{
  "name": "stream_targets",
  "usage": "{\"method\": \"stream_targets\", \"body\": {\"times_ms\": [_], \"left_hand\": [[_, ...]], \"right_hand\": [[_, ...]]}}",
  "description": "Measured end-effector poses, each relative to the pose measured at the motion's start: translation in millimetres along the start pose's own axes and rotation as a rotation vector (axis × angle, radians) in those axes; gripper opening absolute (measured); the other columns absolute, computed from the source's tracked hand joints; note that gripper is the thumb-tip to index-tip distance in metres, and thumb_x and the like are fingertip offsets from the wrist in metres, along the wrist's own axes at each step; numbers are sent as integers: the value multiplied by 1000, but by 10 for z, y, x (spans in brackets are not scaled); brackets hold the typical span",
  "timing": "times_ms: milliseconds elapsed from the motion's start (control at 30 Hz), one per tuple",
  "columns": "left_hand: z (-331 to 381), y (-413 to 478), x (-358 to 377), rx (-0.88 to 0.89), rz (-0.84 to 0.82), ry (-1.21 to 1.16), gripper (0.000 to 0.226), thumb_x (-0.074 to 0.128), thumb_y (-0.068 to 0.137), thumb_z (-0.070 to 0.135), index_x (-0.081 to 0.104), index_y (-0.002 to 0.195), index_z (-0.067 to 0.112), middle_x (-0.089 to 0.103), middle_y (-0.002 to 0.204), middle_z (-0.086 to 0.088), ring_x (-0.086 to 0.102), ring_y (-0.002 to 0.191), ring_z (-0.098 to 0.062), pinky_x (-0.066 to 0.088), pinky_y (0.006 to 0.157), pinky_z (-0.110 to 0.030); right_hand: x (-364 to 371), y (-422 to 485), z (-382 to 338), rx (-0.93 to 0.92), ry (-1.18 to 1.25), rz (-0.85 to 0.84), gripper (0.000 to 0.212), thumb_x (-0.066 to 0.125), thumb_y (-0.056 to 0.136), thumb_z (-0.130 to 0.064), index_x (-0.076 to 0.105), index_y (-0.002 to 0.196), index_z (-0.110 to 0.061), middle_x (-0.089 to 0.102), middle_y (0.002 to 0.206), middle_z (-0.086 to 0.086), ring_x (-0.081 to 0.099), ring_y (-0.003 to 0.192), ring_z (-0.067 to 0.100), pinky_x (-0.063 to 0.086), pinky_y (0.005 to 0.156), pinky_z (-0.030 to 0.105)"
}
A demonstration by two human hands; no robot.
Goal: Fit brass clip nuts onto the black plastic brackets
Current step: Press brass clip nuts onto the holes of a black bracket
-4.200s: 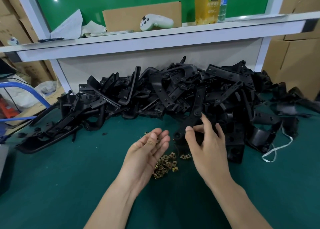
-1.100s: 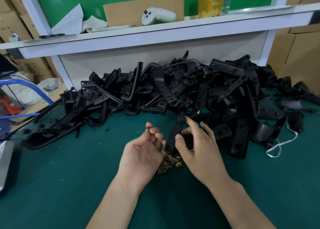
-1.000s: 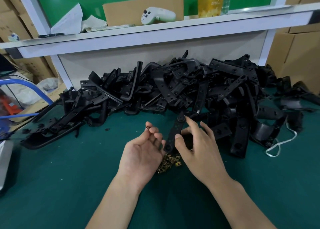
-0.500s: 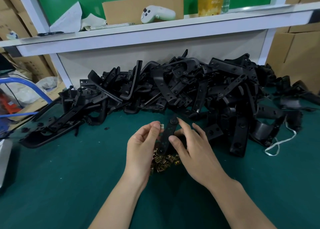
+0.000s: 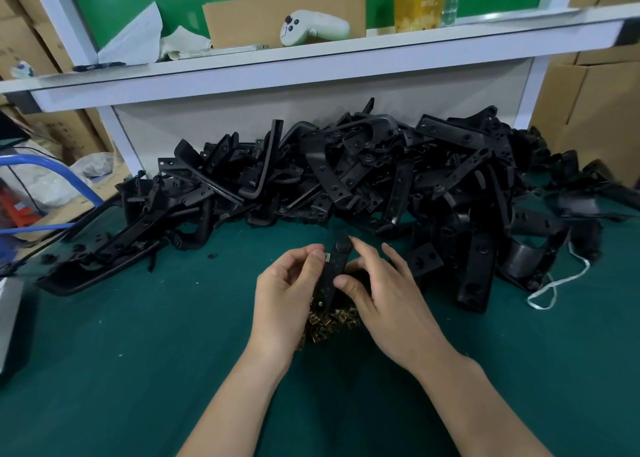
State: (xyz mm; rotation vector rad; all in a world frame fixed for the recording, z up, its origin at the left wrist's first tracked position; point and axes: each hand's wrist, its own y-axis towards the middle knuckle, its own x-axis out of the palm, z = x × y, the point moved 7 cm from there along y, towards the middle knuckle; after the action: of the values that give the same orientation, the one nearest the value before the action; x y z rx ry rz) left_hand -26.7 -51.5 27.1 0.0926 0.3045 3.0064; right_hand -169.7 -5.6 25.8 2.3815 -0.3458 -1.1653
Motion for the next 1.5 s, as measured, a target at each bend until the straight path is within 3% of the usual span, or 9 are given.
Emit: {"method": "stream_targets", "body": {"times_ms": [267, 567, 667, 767, 867, 1000, 1167, 1300, 1500], "left_hand": [[40, 2, 9, 53, -13, 92, 12, 65, 97, 20, 76, 101, 23, 77, 94, 16, 71, 89, 2, 50, 75, -7], [-27, -54, 120, -13, -58, -34, 22, 68, 96, 21, 68, 117, 25, 77, 96, 8, 72, 94, -3, 51, 80, -10], [-65, -57, 129, -45, -52, -58, 18, 68, 95, 17, 70, 112, 24, 78, 98, 6, 72, 95, -6, 52, 80, -11], [-88, -57, 123, -71, -56, -80, 16, 68, 95, 16, 72, 109, 23, 78, 98, 7, 72, 96, -6, 52, 78, -11], [-80, -58, 128, -61, -65, -70, 16, 69, 95, 15, 73, 108, 22, 78, 98, 7, 72, 95, -5, 51, 78, -10], [-75, -62, 131, -50, -68, -48, 16, 69, 94, 13, 74, 107, 20, 78, 98, 8, 72, 95, -4, 51, 78, -10], [-70, -64, 134, -24, -66, 19, 14, 69, 95, 14, 74, 105, 21, 78, 95, 12, 71, 93, 0, 50, 78, -8], [-65, -75, 146, -2, -74, 64, 14, 67, 96, 14, 74, 105, 22, 77, 92, 17, 70, 91, 4, 48, 76, -5], [-77, -107, 152, -24, -63, 83, 22, 62, 97, 9, 75, 102, 27, 77, 93, 15, 70, 90, 2, 48, 75, -6]], "right_hand": [[14, 1, -4, 10, -18, -9, 64, 28, 99, -63, 35, 148, -22, 65, 108, -13, 54, 110, 0, 8, 123, 24], [-11, 36, -4, 66, 2, 15, 68, 26, 92, -66, 47, 138, -21, 68, 104, -14, 57, 105, -1, 20, 119, 28], [-27, 35, 10, 92, -5, 30, 67, 29, 90, -66, 49, 135, -20, 69, 102, -14, 53, 103, -2, 23, 116, 26], [-45, 27, 1, 89, 2, 57, 64, 31, 90, -65, 52, 131, -21, 68, 99, -18, 49, 100, -12, 25, 114, 24], [-60, 21, 17, 113, 18, 84, 69, 29, 86, -68, 52, 131, -22, 67, 100, -20, 31, 98, -27, 25, 107, 20], [-24, 6, 76, 163, 22, 41, 72, 30, 85, -68, 49, 138, -22, 68, 104, -17, 24, 95, -16, 26, 105, 21], [-10, 5, 95, 177, 25, 27, 74, 26, 82, -70, 50, 135, -24, 68, 104, -16, 24, 93, -16, 28, 107, 24], [-9, 0, 94, 166, 31, 40, 70, 25, 82, -71, 53, 128, -25, 69, 101, -17, 29, 92, -16, 26, 102, 20], [22, -3, 125, 164, 11, 14, 69, 22, 83, -71, 49, 129, -27, 68, 101, -19, 40, 104, -3, 26, 105, 20]]}}
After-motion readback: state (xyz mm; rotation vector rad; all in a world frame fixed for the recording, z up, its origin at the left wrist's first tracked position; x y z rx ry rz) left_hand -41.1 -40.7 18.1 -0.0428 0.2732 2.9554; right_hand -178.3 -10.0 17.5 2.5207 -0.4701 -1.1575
